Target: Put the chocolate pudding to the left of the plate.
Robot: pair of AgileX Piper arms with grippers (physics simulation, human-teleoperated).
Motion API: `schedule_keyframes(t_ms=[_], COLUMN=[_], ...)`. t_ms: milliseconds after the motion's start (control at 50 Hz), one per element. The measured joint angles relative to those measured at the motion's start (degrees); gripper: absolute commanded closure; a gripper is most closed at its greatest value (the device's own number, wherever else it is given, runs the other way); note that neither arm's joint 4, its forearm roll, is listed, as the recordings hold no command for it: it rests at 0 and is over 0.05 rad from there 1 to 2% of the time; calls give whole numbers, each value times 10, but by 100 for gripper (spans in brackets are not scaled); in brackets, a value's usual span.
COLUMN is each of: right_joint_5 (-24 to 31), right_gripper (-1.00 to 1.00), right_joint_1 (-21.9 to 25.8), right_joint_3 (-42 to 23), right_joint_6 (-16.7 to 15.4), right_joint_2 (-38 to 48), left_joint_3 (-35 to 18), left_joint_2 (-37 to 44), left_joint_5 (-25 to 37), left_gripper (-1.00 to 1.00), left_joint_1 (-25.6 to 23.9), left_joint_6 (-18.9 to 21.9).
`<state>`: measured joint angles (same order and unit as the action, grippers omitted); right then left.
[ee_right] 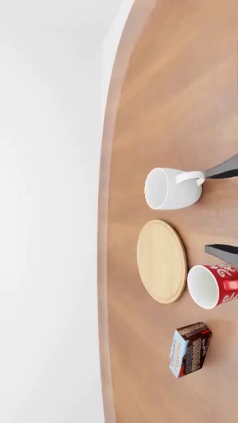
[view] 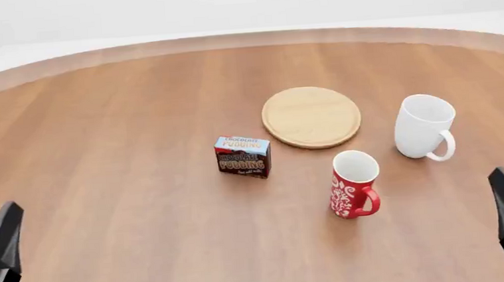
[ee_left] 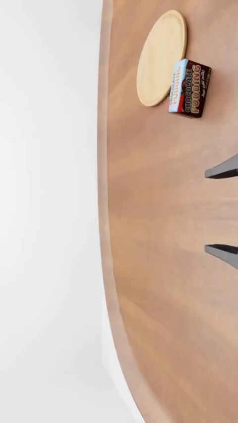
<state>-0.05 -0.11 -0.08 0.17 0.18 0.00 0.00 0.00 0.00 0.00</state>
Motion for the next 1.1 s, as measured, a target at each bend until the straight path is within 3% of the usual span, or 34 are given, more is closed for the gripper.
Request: schedule_keyframes(t_ms=[320,560,720,1100], right_joint_5=[5,41,53,98], right_gripper=[-100,-100,-100,-100], right_joint_1=[-2,10,27,111], right_joint_3=[-9,-80,-158,-365], right_joint_6=[5,-6,-35,-147], right_joint_2=[3,16,69,261], left_joint_3=[0,0,0,0], left_joint_2=[0,0,0,0], left_joint_5=[0,0,0,0], left_gripper=[-100,-100,-100,-100], left_joint_1=[0,0,0,0], left_joint_6=[0,0,0,0])
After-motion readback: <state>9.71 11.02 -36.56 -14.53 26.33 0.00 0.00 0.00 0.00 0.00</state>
